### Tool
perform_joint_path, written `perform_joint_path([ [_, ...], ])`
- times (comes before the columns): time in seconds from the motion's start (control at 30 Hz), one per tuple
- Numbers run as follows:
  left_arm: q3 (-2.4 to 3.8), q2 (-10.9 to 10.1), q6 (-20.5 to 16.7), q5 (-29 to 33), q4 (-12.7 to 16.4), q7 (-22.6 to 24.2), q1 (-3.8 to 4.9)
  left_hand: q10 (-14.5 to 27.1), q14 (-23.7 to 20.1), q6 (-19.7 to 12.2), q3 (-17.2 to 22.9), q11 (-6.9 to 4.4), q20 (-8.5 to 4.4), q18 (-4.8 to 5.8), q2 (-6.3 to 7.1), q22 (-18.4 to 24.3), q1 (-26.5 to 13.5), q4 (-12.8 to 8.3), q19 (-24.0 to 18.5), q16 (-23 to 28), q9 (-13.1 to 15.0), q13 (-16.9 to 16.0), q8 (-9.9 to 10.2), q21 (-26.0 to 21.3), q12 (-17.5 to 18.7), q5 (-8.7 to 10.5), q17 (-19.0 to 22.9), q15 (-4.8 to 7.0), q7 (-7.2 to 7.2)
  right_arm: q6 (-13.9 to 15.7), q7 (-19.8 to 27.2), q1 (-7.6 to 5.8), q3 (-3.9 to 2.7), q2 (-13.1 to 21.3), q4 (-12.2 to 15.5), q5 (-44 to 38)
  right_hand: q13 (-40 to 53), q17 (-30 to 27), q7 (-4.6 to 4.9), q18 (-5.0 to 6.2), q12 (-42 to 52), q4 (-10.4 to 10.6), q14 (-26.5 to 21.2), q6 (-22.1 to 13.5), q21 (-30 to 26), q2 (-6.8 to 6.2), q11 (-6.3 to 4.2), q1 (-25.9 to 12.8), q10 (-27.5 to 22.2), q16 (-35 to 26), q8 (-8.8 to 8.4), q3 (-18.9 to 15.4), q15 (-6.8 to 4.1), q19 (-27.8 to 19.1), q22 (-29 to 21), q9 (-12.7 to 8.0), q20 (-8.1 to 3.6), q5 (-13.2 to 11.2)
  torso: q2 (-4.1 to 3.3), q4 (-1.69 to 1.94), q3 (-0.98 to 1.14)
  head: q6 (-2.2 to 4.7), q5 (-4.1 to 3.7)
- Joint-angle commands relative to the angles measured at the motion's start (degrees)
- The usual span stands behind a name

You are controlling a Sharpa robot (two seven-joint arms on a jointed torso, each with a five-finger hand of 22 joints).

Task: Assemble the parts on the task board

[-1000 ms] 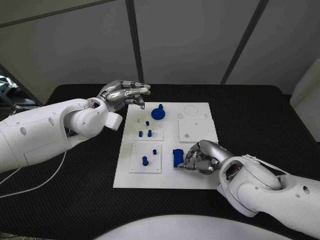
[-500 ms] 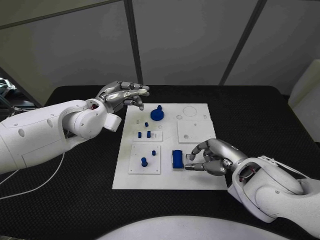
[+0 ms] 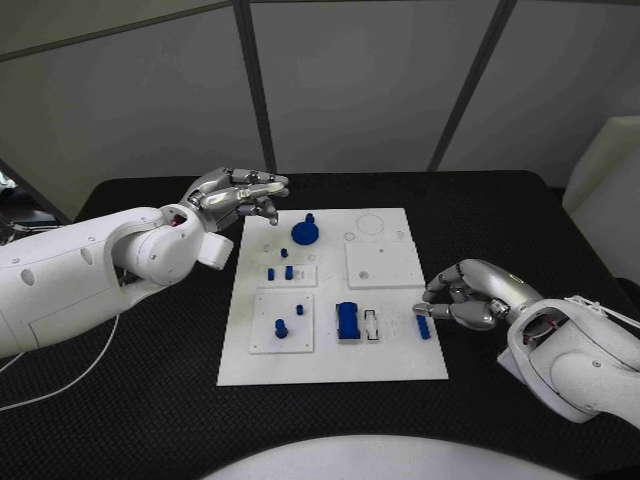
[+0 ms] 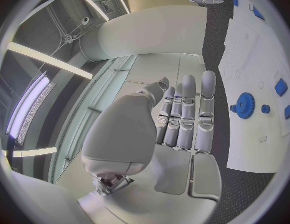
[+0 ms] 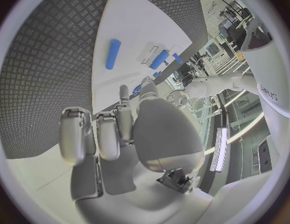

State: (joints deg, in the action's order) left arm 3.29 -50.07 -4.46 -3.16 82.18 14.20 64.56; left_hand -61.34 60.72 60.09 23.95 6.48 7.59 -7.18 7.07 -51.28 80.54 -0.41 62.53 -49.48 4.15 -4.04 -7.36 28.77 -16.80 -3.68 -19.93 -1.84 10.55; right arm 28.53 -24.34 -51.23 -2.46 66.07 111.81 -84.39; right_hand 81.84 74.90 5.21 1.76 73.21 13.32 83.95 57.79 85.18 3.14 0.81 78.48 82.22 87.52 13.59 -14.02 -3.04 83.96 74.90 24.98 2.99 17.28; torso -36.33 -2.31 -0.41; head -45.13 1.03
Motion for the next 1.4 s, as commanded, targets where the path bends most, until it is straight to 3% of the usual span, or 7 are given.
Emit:
perform_joint_path([
  [0.03, 0.02, 0.1, 0.4, -0.2, 0.0, 0.6, 0.05, 0.5, -0.1, -0.4, 0.2, 0.06, -0.05, -3.29, -0.35, 0.1, 0.2, -0.3, -0.4, 0.3, -0.1, 0.1, 0.2, -0.2, -0.2, -0.15, 0.1, -0.29, -0.12, -2.4, -4.1, -0.07, -0.04, 0.0, -0.2, -4.9, -3.0, 10.1, -0.11, -0.37, 0.1, 0.4, 5.0, 1.0, 0.3, 0.24, -0.21, -0.3, 0.5, -0.2, -0.52, -0.7, -0.14, 3.0, 10.6, -0.3, 0.18, 0.6, -0.06, -0.08, 0.07, -0.13, -0.20],
  [0.17, 0.01, 0.1, 0.5, -0.2, 0.0, 0.6, 0.03, 0.5, -0.1, -0.4, 0.2, 0.06, -0.05, -3.29, -0.35, 0.1, 0.2, -0.3, -0.4, 0.3, -0.1, 0.1, 0.2, -0.2, -0.2, -0.15, 0.1, -0.29, -0.12, -5.5, -6.7, -0.03, -0.01, -0.4, -0.6, -6.0, -3.1, 10.1, -0.33, -0.37, 0.0, 0.9, 5.0, 2.0, 0.3, 0.01, -0.36, -0.7, 0.6, -0.3, -0.62, -1.3, -0.26, 3.0, 10.6, -0.5, 0.08, 0.5, -0.02, 0.05, -0.05, -0.24, -0.34],
  [0.4, 0.00, 0.1, 0.5, -0.2, 0.0, 0.6, 0.02, 0.5, -0.1, -0.4, 0.2, 0.08, -0.05, -3.28, -0.32, 0.1, 0.2, -0.3, -0.5, 0.3, -0.1, 0.1, 0.2, -0.2, -0.3, -0.14, 0.1, -0.31, -0.11, -9.4, -9.3, 0.44, 0.10, -1.4, -1.1, -7.2, -3.1, 10.1, -0.38, -0.36, -0.1, 1.1, 5.0, 2.2, 0.2, -0.37, -0.42, -0.9, 0.5, -0.3, -0.75, -1.7, -0.32, 3.0, 10.5, -0.5, 0.02, 0.5, -0.06, 0.14, 0.00, -0.35, -0.25],
  [0.93, -0.03, 0.1, 0.6, -0.2, -0.1, 0.6, -0.02, 0.5, -0.1, -0.4, 0.2, 0.08, -0.05, -3.28, -0.32, 0.1, 0.2, -0.3, -0.5, 0.3, -0.1, 0.1, 0.2, -0.2, -0.3, -0.14, 0.1, -0.31, -0.11, -12.1, -10.9, 1.01, 0.26, -3.5, -2.4, -8.6, -3.1, 10.2, -0.58, -0.38, -0.1, 0.8, 5.0, 2.7, 0.3, -0.43, -0.59, -0.1, 0.5, -0.2, -0.81, -1.7, -0.45, 3.1, 10.6, -0.6, -0.09, 0.7, -0.04, 0.11, -0.05, -0.38, -0.26],
  [1.2, -0.04, 0.0, 0.6, -0.2, 0.0, 0.6, -0.03, 0.5, -0.1, -0.4, 0.2, 0.08, -0.05, -3.28, -0.32, 0.1, 0.2, -0.3, -0.5, 0.3, -0.1, 0.1, 0.2, -0.2, -0.3, -0.14, 0.1, -0.31, -0.11, -13.2, -11.6, 1.23, 0.31, -5.4, -3.4, -11.4, -3.0, 10.4, -0.80, -0.42, -0.1, -0.6, 5.0, 3.1, 0.4, 0.43, -0.83, 2.8, 0.6, -0.1, -1.22, -0.8, -0.68, 3.2, 10.7, -0.7, -0.31, 0.8, -0.05, 0.16, -0.06, -0.38, -0.06],
  [1.27, -0.04, 0.0, 0.6, -0.2, 0.0, 0.6, -0.03, 0.5, -0.1, -0.4, 0.2, 0.08, -0.05, -3.28, -0.32, 0.1, 0.2, -0.3, -0.5, 0.3, -0.1, 0.1, 0.2, -0.2, -0.3, -0.14, 0.1, -0.31, -0.11, -14.0, -11.8, 1.29, 0.33, -5.9, -3.6, -12.6, -3.0, 10.4, -0.82, -0.42, -0.1, -1.0, 5.0, 3.3, 0.4, 0.89, -0.87, 3.7, 0.5, -0.1, -1.42, -0.4, -0.67, 3.2, 10.8, -0.8, -0.41, -0.6, -0.02, 0.13, -0.07, -0.39, -0.04],
  [1.4, -0.04, 0.0, 0.7, -0.2, 0.0, 0.5, -0.03, 0.5, -0.2, -0.4, 0.2, 0.09, -0.03, -3.26, -0.36, 0.1, 0.1, -0.3, -0.5, 0.3, -0.1, 0.1, 0.2, -0.1, -0.3, -0.14, 0.1, -0.34, -0.10, -16.0, -12.4, 1.50, 0.37, -6.8, -3.9, -15.8, -3.1, 10.5, -0.74, -0.45, -0.2, -2.2, 5.1, 3.3, 0.4, 2.36, -0.83, 5.8, 0.5, -0.1, -2.05, 1.5, -0.74, 3.2, 10.8, -1.1, -0.48, -7.6, -0.04, 0.18, -0.08, -0.41, -0.13],
])
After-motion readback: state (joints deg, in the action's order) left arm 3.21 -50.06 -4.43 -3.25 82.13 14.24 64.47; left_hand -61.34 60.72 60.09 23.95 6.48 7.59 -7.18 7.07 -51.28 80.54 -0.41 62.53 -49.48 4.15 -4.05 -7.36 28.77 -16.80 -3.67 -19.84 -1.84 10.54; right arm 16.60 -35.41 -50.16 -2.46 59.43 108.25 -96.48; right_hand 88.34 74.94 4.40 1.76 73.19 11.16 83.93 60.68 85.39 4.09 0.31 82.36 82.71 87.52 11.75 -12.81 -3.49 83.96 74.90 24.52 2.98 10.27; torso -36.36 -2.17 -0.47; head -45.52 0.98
